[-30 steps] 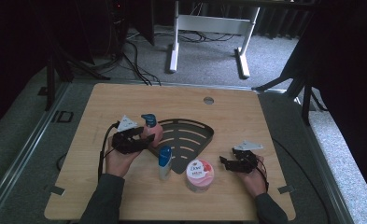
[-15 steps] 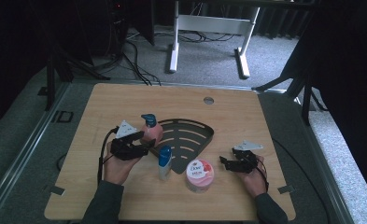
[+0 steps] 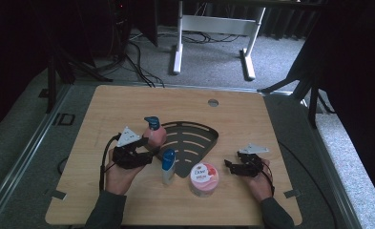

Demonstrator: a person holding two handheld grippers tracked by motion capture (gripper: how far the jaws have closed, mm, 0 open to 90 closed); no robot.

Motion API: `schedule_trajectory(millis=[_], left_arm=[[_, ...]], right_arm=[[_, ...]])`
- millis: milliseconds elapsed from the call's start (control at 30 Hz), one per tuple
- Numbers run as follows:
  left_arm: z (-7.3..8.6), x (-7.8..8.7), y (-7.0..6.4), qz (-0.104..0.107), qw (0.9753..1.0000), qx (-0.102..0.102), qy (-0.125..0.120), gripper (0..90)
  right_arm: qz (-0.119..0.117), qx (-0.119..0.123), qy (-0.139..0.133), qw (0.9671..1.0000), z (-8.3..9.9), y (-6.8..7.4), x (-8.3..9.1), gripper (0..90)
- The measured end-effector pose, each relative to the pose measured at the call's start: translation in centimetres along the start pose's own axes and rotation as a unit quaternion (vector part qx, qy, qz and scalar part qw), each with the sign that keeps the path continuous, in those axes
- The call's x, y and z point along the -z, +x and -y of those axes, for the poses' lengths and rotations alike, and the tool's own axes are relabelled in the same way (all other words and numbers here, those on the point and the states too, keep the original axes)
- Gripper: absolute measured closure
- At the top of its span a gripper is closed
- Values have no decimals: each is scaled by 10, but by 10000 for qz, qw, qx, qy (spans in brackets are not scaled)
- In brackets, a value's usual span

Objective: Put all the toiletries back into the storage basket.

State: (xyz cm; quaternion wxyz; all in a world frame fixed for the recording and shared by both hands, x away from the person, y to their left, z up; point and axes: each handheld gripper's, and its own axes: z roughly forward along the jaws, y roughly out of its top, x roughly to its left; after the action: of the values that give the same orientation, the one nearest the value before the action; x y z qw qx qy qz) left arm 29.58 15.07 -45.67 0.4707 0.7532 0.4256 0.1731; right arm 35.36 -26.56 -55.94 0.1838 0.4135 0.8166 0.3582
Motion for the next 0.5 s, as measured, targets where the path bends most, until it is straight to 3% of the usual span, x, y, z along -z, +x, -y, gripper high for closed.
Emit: schedule_trajectory(millis=[133,267,500], left_arm=[[1,6,-2,48,10000,43,-57,415],[-1,12,-3,227,9996,130,-133,410],[-9,21,-13,273,9992,50,-285,400]], right_arm=[[-1,-16,2,10000,0,0,0,293],[0,-7,-2,10000,0,0,0,293],[0,-7,-1,10000,0,0,0,293]])
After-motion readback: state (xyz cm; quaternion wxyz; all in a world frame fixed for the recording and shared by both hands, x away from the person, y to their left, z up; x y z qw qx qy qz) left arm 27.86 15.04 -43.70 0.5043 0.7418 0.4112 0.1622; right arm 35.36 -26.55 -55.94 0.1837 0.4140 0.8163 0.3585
